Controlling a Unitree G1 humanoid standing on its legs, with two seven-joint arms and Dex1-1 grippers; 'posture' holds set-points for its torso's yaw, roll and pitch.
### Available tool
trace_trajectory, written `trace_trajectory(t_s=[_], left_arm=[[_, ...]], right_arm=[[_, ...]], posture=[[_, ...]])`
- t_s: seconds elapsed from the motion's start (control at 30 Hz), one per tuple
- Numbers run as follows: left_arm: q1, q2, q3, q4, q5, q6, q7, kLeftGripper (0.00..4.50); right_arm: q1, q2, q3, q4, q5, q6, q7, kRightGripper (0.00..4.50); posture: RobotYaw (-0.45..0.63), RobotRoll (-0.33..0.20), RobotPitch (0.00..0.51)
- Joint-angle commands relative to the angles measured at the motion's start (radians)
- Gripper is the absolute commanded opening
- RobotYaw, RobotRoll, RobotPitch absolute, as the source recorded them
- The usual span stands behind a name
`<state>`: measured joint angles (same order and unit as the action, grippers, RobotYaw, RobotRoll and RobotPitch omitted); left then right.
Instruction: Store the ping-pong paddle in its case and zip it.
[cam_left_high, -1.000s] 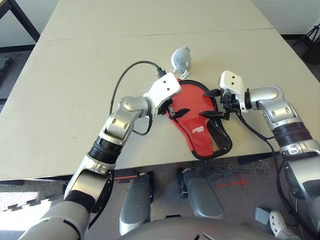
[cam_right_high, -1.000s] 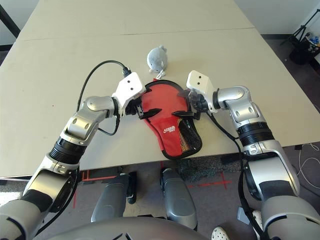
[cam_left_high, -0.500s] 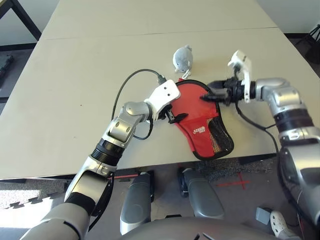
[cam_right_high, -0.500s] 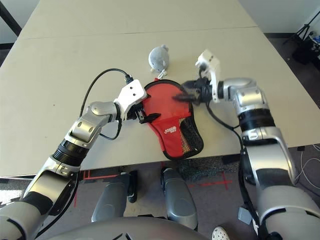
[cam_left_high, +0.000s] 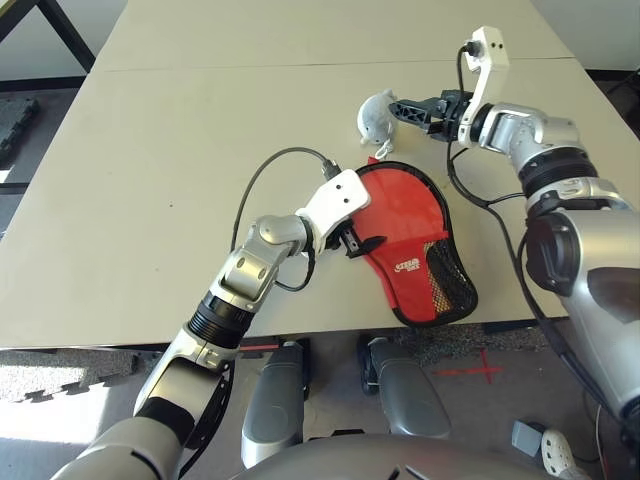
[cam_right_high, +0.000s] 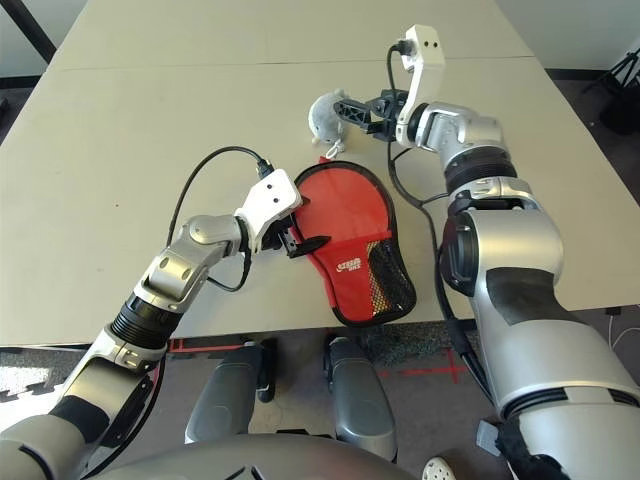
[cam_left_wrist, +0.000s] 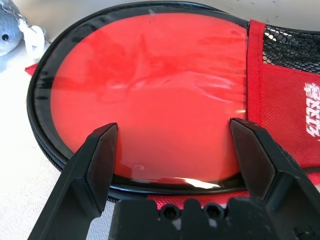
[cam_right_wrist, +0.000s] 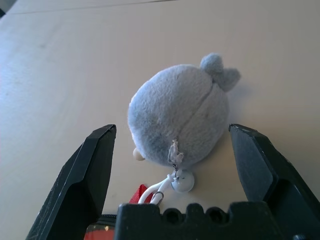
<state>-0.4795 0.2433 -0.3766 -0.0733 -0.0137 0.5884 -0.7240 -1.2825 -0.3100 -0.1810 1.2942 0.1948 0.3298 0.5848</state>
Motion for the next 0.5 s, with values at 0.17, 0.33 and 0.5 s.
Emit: trace_trajectory(t_s=[0.17, 0.33, 0.5], left_arm=[[0.074, -0.003, -0.082, -0.031, 0.001, 0.102, 0.011, 4.48], [0.075, -0.005, -0.088, -0.049, -0.004, 0.120, 0.023, 4.48], [0.071, -0.008, -0.089, -0.052, -0.006, 0.125, 0.030, 4.50]], right_arm=[[-0.018, 0.054, -0.057, 0.045, -0.020, -0.046, -0.123, 4.50], [-0.015, 0.086, -0.074, 0.055, -0.036, -0.063, -0.188, 4.50], [-0.003, 0.094, -0.086, 0.059, -0.056, -0.074, -0.255, 3.14]], posture=[[0.11, 0.000, 0.220], [0.13, 0.000, 0.224], [0.14, 0.000, 0.223]])
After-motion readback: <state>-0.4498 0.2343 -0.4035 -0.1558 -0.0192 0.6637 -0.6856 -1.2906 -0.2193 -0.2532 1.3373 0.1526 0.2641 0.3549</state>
